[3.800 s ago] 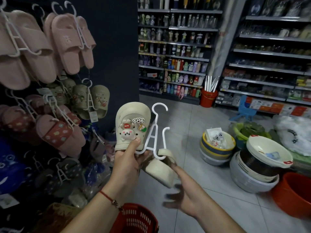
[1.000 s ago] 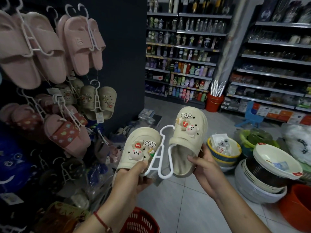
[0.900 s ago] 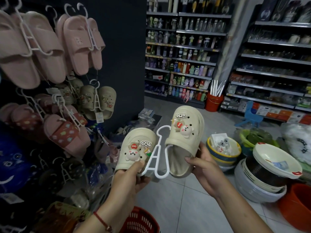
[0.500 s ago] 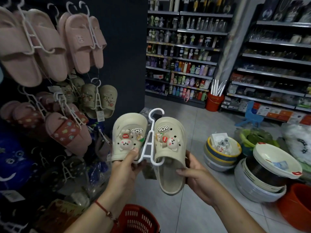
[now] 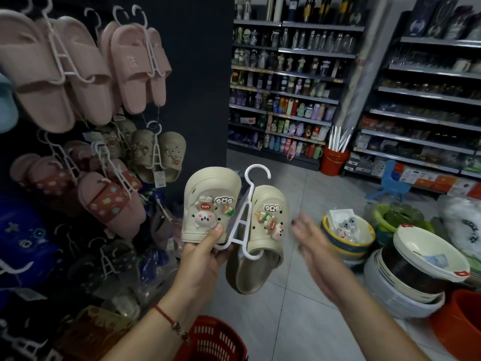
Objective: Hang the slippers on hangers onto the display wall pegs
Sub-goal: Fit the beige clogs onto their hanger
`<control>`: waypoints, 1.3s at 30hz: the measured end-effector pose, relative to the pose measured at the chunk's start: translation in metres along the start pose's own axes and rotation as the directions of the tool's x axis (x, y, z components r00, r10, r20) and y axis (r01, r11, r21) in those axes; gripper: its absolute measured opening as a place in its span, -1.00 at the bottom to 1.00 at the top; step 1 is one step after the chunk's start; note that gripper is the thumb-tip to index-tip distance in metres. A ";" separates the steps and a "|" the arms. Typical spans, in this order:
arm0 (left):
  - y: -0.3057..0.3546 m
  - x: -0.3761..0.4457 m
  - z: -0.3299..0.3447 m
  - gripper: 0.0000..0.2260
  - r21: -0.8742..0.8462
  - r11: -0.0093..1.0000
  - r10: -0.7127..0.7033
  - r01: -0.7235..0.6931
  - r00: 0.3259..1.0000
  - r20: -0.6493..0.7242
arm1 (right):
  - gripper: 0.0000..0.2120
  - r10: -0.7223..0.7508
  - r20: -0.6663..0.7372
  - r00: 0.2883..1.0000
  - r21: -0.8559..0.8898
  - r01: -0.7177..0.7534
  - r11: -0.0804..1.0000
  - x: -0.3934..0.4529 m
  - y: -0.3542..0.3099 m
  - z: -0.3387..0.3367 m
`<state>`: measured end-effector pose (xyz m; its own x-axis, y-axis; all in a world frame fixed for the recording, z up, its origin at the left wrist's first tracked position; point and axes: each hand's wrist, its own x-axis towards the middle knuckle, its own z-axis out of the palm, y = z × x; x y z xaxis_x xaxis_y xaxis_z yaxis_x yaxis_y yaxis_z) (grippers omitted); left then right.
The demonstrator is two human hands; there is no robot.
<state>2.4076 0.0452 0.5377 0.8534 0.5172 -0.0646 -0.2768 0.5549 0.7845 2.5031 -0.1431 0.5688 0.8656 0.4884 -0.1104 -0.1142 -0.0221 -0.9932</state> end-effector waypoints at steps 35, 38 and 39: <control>-0.042 -0.052 0.100 -0.44 0.979 -0.011 0.483 -0.201 0.857 0.182 | -0.89 -0.297 0.487 0.821 -0.473 0.534 0.701 0.045 -0.087 -0.070; -0.047 -0.042 0.132 -0.42 0.960 -0.175 0.405 -0.218 0.873 0.272 | -0.92 -0.285 0.547 0.788 -0.460 0.567 0.683 0.043 -0.088 -0.079; -0.049 -0.037 0.138 -0.48 0.951 -0.214 0.384 -0.223 0.876 0.292 | -0.92 -0.288 0.555 0.780 -0.451 0.573 0.684 0.043 -0.088 -0.082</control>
<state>2.4509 -0.0910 0.5870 0.7704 0.4760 0.4241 0.2890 -0.8537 0.4332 2.5898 -0.1919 0.6482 0.4379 0.8717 0.2201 0.6381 -0.1289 -0.7591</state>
